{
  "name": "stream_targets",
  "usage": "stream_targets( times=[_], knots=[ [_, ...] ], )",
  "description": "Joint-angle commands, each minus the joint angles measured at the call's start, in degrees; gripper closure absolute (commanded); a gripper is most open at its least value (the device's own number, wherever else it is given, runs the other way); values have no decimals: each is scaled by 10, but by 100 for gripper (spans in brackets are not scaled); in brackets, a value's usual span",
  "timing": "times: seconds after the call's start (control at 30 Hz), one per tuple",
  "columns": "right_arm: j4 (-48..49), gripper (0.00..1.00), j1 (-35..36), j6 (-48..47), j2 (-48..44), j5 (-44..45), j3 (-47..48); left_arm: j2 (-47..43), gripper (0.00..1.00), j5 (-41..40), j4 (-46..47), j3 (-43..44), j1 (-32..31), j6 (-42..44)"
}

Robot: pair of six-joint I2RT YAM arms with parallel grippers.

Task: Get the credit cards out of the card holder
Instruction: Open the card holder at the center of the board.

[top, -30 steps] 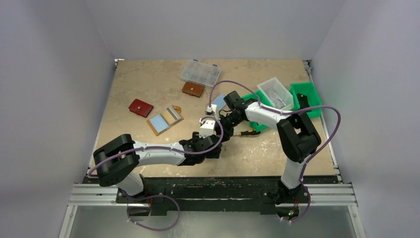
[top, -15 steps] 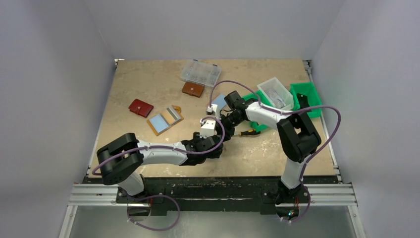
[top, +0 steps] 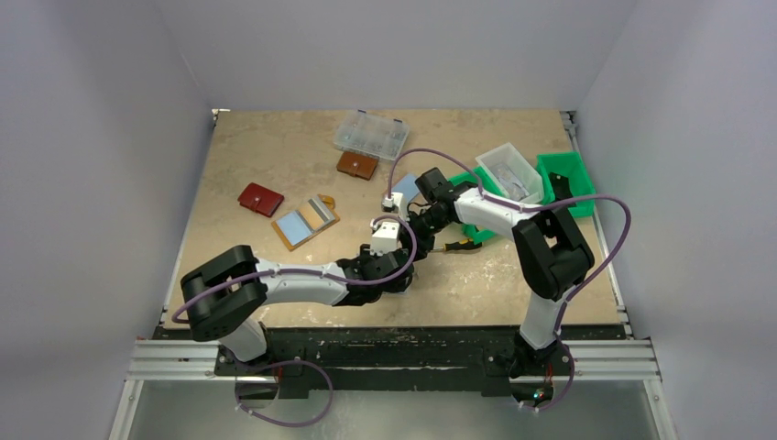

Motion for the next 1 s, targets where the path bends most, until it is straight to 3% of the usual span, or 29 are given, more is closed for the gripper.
stream_targets(
  times=[0.0, 0.27, 0.97],
  knots=[
    [9, 66, -1, -4, -25, -35, 15, -1, 53, 10, -32, -12, -3, 3],
    [8, 66, -2, -4, -27, -36, 15, -44, 61, 36, -6, -50, 15, 0],
    [6, 66, -2, 5, -17, -76, 12, -223, 61, 265, 243, -245, 139, -31]
  ],
)
